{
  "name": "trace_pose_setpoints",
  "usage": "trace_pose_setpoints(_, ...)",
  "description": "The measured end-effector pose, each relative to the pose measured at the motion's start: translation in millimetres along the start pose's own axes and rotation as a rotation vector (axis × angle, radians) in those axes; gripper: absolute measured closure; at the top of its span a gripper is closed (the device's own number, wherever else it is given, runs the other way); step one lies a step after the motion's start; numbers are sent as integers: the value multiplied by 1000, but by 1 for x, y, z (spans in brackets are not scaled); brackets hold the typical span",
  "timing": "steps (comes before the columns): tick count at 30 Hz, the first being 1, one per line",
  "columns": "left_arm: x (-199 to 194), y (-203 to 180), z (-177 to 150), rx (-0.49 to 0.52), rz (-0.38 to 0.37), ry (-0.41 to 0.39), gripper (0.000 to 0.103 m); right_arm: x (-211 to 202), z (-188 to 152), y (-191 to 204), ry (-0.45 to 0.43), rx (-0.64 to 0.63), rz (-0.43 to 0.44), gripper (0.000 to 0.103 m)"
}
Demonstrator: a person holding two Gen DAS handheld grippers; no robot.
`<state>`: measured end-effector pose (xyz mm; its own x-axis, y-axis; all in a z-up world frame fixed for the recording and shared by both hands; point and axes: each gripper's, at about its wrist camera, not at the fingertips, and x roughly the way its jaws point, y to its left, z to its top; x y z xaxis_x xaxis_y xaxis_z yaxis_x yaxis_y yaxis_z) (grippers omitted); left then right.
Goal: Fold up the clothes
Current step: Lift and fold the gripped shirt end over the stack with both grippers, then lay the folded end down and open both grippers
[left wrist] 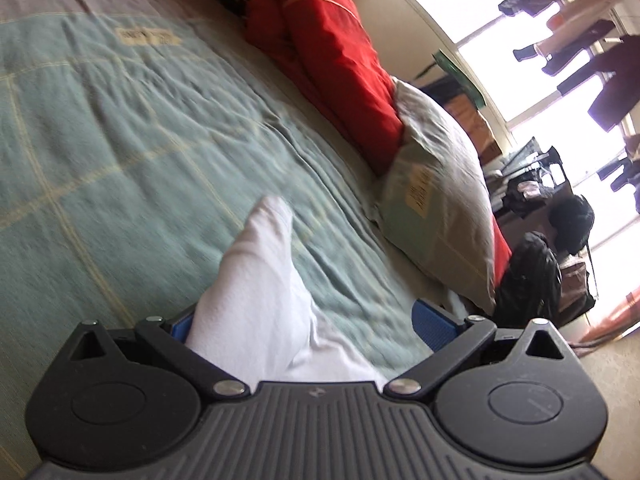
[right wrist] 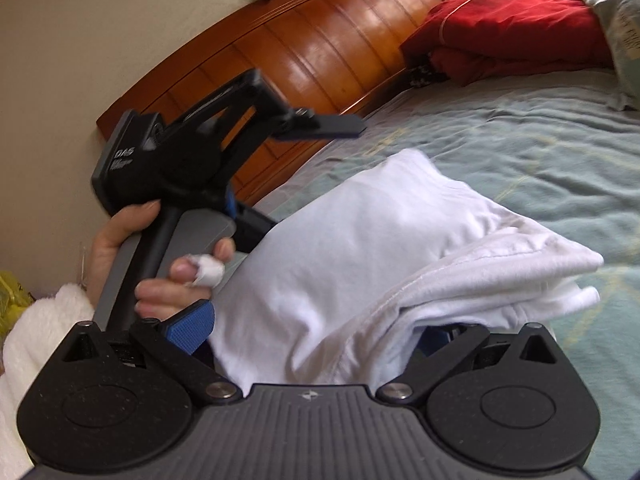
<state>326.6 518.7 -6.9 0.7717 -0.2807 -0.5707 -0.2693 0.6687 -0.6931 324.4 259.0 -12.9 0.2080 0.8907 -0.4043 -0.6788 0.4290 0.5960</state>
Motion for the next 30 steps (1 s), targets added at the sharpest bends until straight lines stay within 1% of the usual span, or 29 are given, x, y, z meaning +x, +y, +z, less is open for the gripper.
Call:
trace_pose_setpoints(2, 4, 12, 0, -21, 9, -7, 2, 9, -4, -1, 17, 5, 6, 0)
trace_pose_setpoints(6, 9, 31, -5, -39, 98, -26, 2, 19, -13, -12, 62, 39, 29, 0)
trace_pose_setpoints(9, -3, 33, -7, -11, 166, -80, 2, 17, -17, -27, 92, 93, 60, 0)
trace_pose_setpoints(12, -29, 23, -8, 53, 224, -161, 2, 4, -20, -55, 96, 208, 32, 0)
trace_pose_setpoints(14, -41, 18, -13, 67, 193, -166, 2, -3, -22, -78, 70, 314, 27, 0)
trace_pose_setpoints(17, -45, 12, -28, 90, 118, -109, 1, -4, -25, -106, 23, 506, 92, 0)
trace_pose_setpoints(18, -44, 10, -35, 104, 102, -87, 1, -3, -23, -109, 4, 528, 98, 0)
trace_pose_setpoints(20, -43, 6, -51, 140, 96, -47, 1, -1, -18, -116, -34, 568, 109, 0)
trace_pose_setpoints(22, -40, 5, -66, 165, 90, -10, 1, -4, -10, -114, -58, 538, 83, 0)
trace_pose_setpoints(24, -38, 8, -79, 175, 82, 12, 1, -19, -1, -100, -147, 403, -13, 0)
trace_pose_setpoints(26, -32, 15, -89, 175, 89, 48, 1, -35, 6, -90, -209, 289, -62, 0)
trace_pose_setpoints(27, -30, 19, -93, 173, 106, 57, 1, -39, 9, -89, -204, 267, -81, 0)
trace_pose_setpoints(28, -31, 21, -96, 174, 122, 56, 1, -42, 12, -88, -191, 234, -119, 0)
trace_pose_setpoints(30, -36, 22, -97, 173, 119, 39, 1, -46, 18, -85, -166, 163, -195, 0)
